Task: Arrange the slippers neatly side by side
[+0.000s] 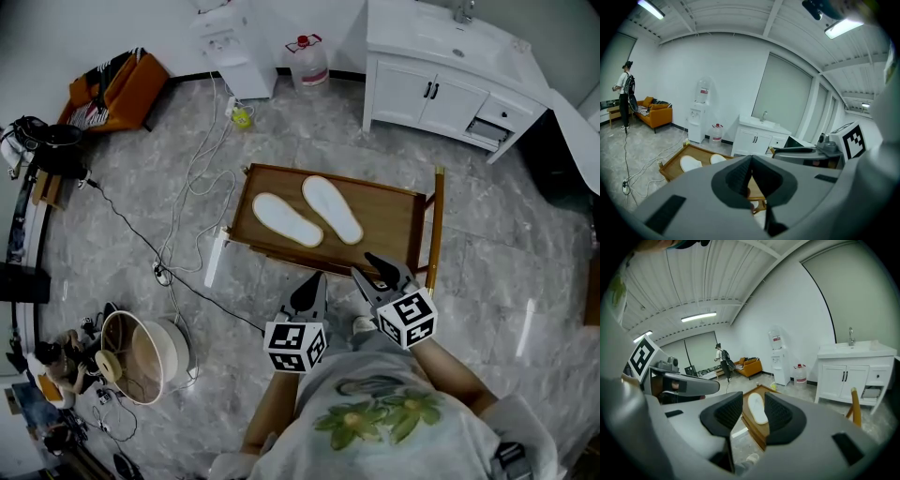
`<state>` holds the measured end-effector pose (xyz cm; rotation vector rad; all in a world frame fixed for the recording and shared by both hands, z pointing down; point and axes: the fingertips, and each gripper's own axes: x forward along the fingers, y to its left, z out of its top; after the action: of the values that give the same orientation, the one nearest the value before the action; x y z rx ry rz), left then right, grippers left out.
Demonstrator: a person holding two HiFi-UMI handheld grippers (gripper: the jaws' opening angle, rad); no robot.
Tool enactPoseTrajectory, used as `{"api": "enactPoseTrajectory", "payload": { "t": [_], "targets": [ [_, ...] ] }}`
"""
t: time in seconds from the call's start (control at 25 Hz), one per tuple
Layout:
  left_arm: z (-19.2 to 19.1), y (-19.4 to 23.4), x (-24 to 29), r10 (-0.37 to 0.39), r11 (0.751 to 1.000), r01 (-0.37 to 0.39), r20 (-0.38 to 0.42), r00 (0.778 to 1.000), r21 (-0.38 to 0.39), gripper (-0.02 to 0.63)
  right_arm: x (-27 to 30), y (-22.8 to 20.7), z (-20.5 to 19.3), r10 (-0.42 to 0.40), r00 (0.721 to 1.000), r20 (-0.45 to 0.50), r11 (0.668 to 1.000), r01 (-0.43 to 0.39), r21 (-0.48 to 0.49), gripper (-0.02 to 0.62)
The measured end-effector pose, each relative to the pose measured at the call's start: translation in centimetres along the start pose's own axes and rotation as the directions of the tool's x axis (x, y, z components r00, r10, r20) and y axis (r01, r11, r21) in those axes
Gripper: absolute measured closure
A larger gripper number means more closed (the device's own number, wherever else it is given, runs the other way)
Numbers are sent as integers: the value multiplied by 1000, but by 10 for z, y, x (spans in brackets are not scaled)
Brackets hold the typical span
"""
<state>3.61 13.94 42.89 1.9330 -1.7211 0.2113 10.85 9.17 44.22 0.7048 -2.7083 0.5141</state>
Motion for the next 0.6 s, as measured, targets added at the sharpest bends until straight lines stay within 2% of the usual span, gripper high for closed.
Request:
{"api": "enactPoseTrajectory", "payload": {
  "t": [0.6],
  "targets": [
    [18, 58, 49, -85, 996, 84, -76, 994, -13, 591, 70, -20, -1, -70, 994, -80, 997, 71, 10, 465]
  ]
}}
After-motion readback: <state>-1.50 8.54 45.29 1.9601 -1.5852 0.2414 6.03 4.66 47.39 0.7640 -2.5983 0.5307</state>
